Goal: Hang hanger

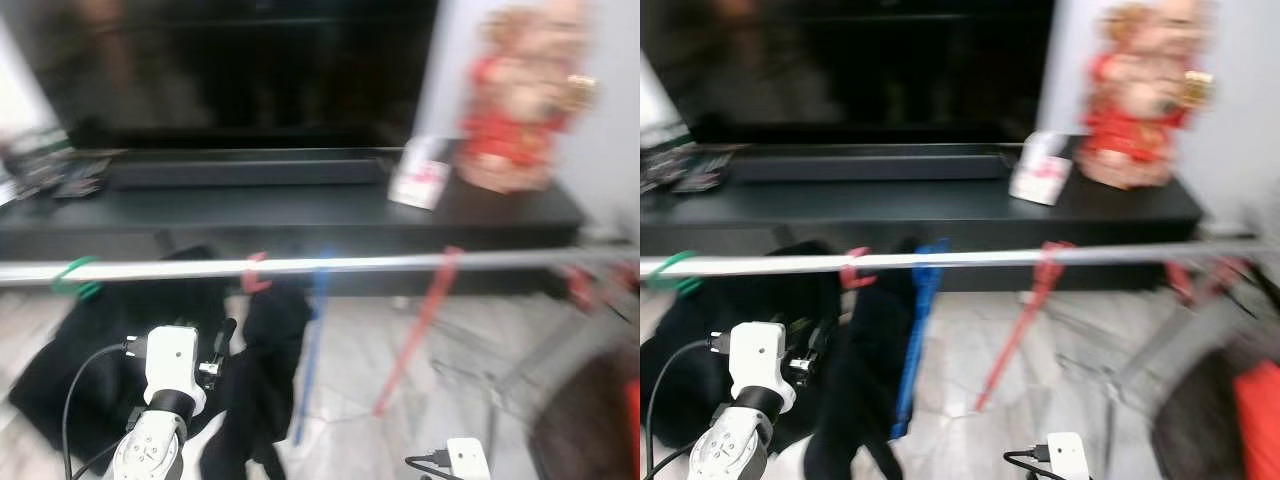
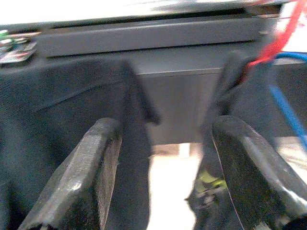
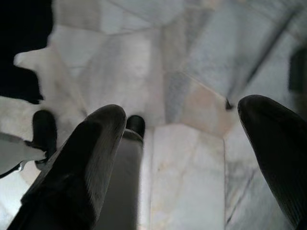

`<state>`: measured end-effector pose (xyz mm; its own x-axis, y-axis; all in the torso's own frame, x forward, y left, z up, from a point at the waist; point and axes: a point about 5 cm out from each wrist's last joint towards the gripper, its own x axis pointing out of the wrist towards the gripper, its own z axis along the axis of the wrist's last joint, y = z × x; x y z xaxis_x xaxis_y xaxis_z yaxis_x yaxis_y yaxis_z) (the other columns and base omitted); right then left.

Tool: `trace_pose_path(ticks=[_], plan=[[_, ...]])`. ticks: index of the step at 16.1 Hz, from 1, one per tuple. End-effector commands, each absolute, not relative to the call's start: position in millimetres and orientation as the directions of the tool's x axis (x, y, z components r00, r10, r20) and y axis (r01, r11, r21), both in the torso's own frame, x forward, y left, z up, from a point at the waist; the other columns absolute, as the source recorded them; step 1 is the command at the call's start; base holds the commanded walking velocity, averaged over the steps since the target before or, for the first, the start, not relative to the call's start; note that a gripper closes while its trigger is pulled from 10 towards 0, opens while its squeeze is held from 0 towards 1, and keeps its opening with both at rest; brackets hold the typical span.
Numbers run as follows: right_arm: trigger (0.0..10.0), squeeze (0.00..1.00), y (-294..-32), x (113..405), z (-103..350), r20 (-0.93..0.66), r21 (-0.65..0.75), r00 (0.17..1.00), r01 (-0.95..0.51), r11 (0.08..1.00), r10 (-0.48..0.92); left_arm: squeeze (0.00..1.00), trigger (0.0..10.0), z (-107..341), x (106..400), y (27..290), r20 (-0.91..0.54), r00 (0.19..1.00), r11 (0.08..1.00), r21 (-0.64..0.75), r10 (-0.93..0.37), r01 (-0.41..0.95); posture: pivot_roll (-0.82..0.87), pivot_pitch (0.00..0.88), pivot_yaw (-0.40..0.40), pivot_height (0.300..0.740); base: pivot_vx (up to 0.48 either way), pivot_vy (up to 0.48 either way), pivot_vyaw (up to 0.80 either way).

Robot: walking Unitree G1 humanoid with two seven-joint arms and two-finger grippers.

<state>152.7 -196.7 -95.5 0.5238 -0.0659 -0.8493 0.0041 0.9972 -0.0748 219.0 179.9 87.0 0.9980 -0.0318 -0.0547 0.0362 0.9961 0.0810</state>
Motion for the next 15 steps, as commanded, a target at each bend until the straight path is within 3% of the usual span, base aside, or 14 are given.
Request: trace_pose_path(ticks=[1,6,11,15], plan=[[10.0,0.00,-195.5,149.5,-97.0,-0.857,-0.061,0.512,0.020,0.998,-0.063,0.00,10.0,89.5,218.3,179.5,-0.050,0.998,0.996,0.083,-0.029,0.033,-0.03,0.000,-0.014,0.740,0.000,0.000,0.00],[10.0,0.00,-195.1,149.9,-96.9,-0.855,-0.054,0.516,0.031,0.998,-0.063,0.00,10.0,90.7,219.7,180.5,-0.052,0.998,0.996,0.080,-0.032,0.036,-0.03,0.000,-0.010,0.740,0.000,0.000,0.00],[10.0,0.00,-195.2,151.6,-96.3,-0.856,-0.067,0.513,-0.003,0.998,-0.056,0.00,10.0,93.1,222.4,181.6,-0.048,0.998,0.996,0.083,-0.026,0.030,-0.03,0.000,-0.009,0.740,0.000,0.284,0.00],[10.0,0.00,-194.4,152.3,-96.1,-0.854,-0.055,0.517,0.003,0.998,-0.048,0.00,10.0,93.5,223.3,181.4,-0.050,0.998,0.996,0.086,-0.030,0.034,-0.03,0.000,-0.008,0.740,0.000,0.282,0.40]])
